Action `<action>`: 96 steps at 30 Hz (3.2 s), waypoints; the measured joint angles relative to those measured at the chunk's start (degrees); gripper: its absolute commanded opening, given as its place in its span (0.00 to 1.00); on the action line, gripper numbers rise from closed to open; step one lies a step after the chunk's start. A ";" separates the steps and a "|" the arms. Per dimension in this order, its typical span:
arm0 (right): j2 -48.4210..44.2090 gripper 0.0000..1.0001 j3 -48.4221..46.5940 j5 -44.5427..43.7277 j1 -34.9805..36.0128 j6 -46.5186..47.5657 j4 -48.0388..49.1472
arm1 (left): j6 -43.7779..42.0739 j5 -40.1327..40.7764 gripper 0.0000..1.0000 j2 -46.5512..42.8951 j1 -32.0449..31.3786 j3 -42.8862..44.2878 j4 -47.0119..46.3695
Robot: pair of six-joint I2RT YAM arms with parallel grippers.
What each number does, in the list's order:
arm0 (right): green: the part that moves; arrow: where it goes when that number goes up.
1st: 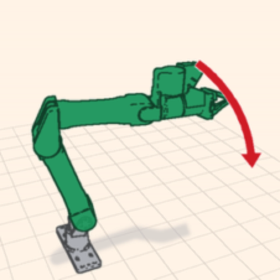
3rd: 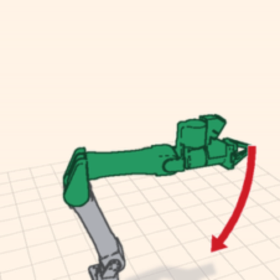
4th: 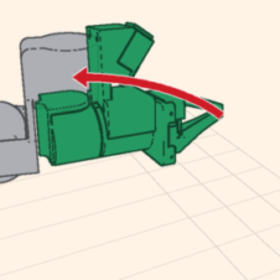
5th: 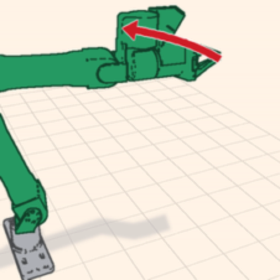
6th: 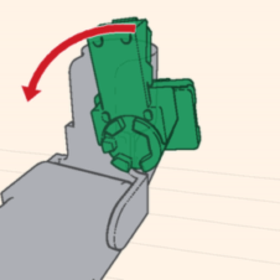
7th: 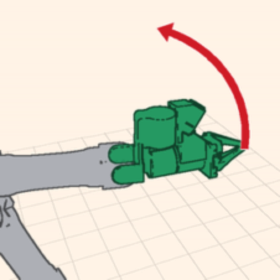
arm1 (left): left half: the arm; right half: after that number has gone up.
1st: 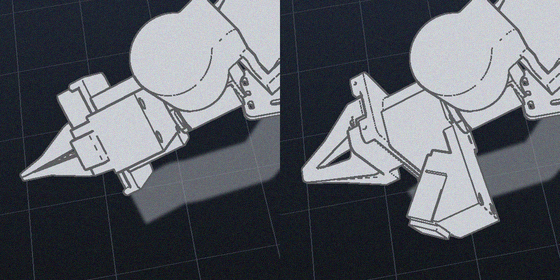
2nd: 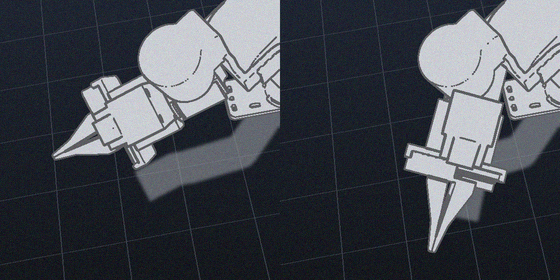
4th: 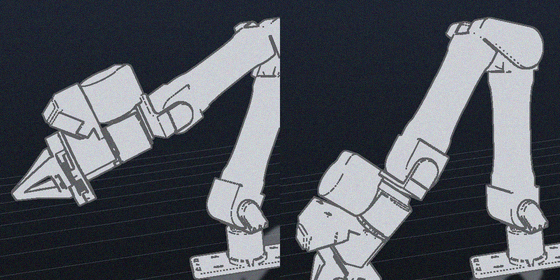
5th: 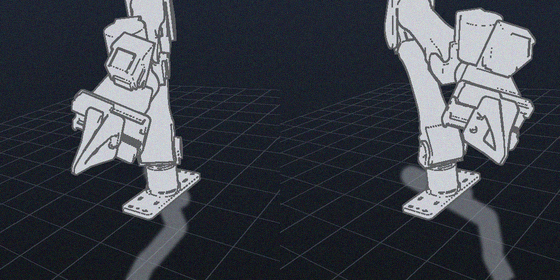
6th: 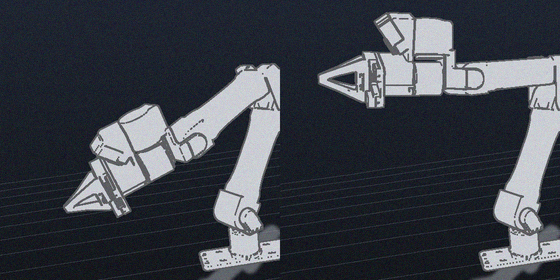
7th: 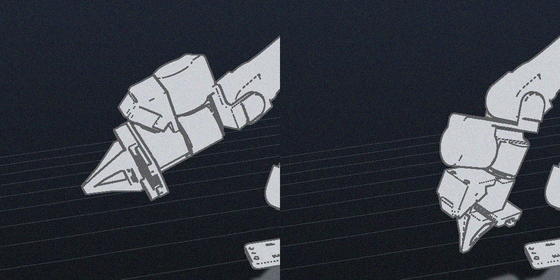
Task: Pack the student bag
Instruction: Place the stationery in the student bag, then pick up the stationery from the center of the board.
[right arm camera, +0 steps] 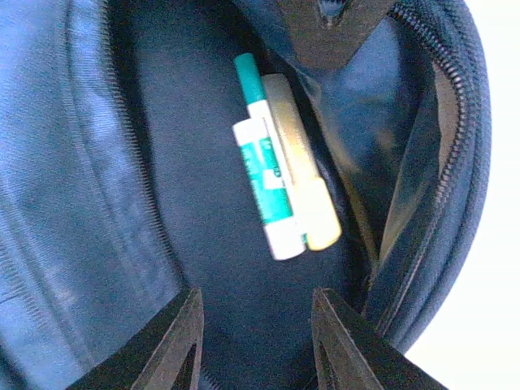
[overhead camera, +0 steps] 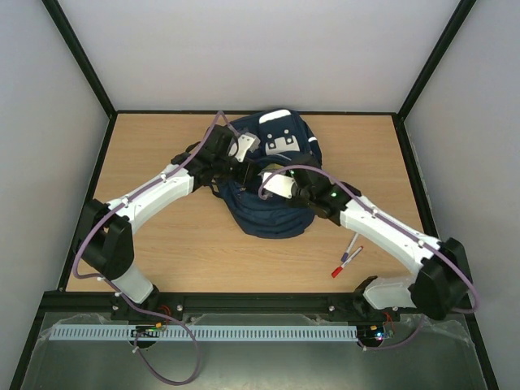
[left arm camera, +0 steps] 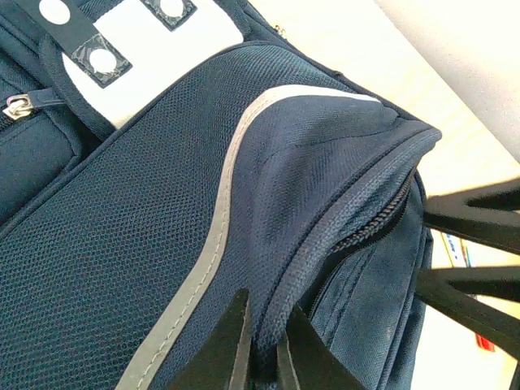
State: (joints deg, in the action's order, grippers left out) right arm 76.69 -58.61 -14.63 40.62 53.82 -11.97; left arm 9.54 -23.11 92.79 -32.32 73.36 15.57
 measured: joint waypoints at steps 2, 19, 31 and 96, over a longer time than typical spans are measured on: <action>-2.56 0.38 0.00 2.40 0.02 -2.73 -3.21 | 0.02 0.00 0.05 0.00 0.00 0.00 0.00; -13.25 0.43 2.45 11.56 -9.46 -8.76 -26.84 | 0.63 -0.22 0.05 0.00 0.00 0.00 0.02; -11.76 0.43 17.73 5.09 -15.08 0.63 -37.16 | 1.07 -0.24 0.05 0.00 0.00 0.00 0.02; -3.17 0.44 22.27 -4.55 -28.76 16.46 -25.33 | 1.18 -0.28 0.06 0.00 0.11 0.48 0.70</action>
State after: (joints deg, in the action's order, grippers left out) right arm 73.52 -36.34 -19.18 11.86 70.28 -37.30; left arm 10.72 -23.40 92.79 -32.21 73.84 16.27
